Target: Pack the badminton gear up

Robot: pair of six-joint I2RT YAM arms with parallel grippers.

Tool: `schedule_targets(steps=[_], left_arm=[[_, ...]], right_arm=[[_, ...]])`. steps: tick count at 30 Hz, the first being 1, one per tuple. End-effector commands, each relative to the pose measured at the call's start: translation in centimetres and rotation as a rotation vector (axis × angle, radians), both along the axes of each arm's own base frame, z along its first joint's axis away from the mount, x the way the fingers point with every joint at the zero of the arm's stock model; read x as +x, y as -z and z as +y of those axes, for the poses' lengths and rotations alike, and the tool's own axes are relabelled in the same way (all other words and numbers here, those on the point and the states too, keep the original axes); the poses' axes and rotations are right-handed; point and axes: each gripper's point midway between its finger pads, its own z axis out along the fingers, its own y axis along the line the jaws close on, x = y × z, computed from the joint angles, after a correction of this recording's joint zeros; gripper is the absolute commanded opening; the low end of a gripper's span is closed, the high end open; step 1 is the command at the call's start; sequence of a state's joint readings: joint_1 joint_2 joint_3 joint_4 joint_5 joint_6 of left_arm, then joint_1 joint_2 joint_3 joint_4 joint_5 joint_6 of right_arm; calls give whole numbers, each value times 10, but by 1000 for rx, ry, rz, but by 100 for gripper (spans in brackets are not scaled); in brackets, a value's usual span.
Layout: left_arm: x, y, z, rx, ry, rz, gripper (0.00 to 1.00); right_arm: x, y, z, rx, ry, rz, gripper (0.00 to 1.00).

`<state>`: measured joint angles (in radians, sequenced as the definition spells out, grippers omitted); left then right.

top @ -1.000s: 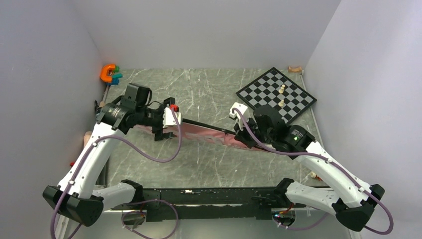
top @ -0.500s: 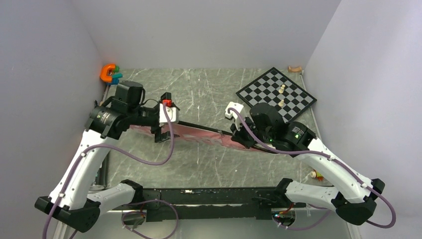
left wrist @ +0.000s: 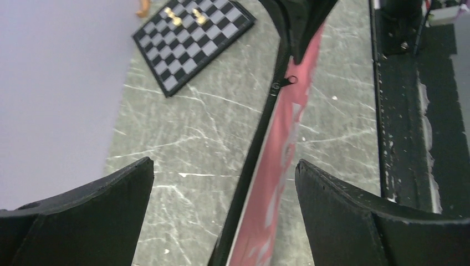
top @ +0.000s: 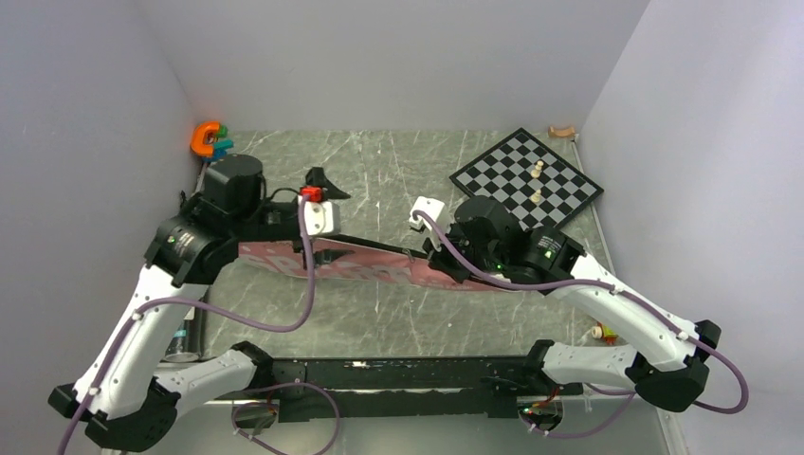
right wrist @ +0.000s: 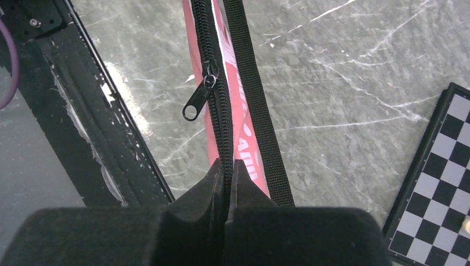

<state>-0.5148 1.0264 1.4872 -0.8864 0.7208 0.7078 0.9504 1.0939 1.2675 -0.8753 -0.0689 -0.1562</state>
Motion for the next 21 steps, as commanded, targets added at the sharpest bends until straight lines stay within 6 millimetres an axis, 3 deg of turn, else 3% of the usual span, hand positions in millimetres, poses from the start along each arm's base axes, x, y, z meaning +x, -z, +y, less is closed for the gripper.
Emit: schedule_targets(steps=[1, 6, 10, 21], left_arm=[[10, 23, -18, 27, -21, 31, 99], [13, 48, -39, 18, 15, -4, 99], [24, 62, -44, 51, -4, 35, 99], [4, 107, -46, 153, 72, 140, 100]], right_arm=[[18, -57, 13, 144, 45, -141, 0], [21, -68, 17, 156, 59, -184, 0], [18, -69, 22, 153, 56, -202, 0], [11, -67, 34, 153, 33, -226, 0]])
